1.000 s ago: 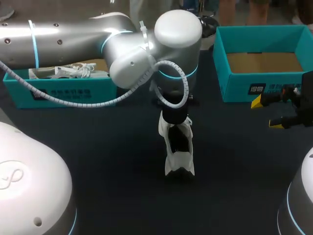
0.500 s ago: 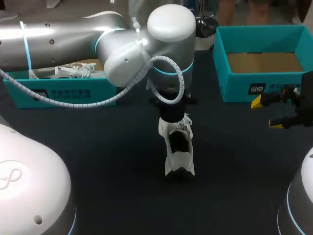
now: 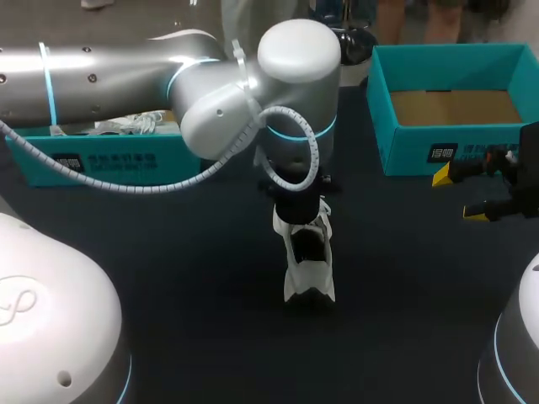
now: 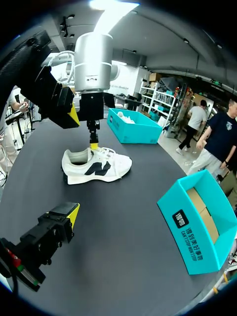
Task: Take the shoe out of the shoebox, open the shoe tongue, remove and reinsert the insole, then place the shoe into the shoebox
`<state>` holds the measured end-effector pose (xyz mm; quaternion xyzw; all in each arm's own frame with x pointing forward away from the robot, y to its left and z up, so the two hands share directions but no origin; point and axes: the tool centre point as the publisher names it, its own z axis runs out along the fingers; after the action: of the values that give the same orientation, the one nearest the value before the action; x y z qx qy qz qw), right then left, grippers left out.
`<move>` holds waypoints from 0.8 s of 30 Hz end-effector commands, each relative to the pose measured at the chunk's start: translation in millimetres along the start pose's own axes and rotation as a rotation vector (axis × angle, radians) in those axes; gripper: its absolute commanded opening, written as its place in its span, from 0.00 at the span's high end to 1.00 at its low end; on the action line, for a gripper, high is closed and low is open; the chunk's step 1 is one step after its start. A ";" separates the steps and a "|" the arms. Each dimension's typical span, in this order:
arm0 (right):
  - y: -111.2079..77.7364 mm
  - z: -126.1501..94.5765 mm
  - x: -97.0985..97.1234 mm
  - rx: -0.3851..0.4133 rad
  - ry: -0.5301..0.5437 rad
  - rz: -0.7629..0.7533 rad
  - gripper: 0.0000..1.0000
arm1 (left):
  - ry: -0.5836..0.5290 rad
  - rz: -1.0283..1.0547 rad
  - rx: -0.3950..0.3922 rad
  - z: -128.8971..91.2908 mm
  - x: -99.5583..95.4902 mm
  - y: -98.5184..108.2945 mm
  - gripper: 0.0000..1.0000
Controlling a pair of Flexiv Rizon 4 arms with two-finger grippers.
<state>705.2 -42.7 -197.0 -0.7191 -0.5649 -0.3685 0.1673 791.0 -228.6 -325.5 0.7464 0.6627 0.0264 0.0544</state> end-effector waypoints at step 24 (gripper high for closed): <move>-0.9 -0.1 0.0 -0.001 -0.002 0.001 0.00 | -0.058 -0.235 0.010 -15.7 11.2 -4.3 1.00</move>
<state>705.2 -42.7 -197.0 -0.7191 -0.5649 -0.3685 0.1673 786.9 -218.4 -310.7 0.6640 0.7444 -0.0047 0.0706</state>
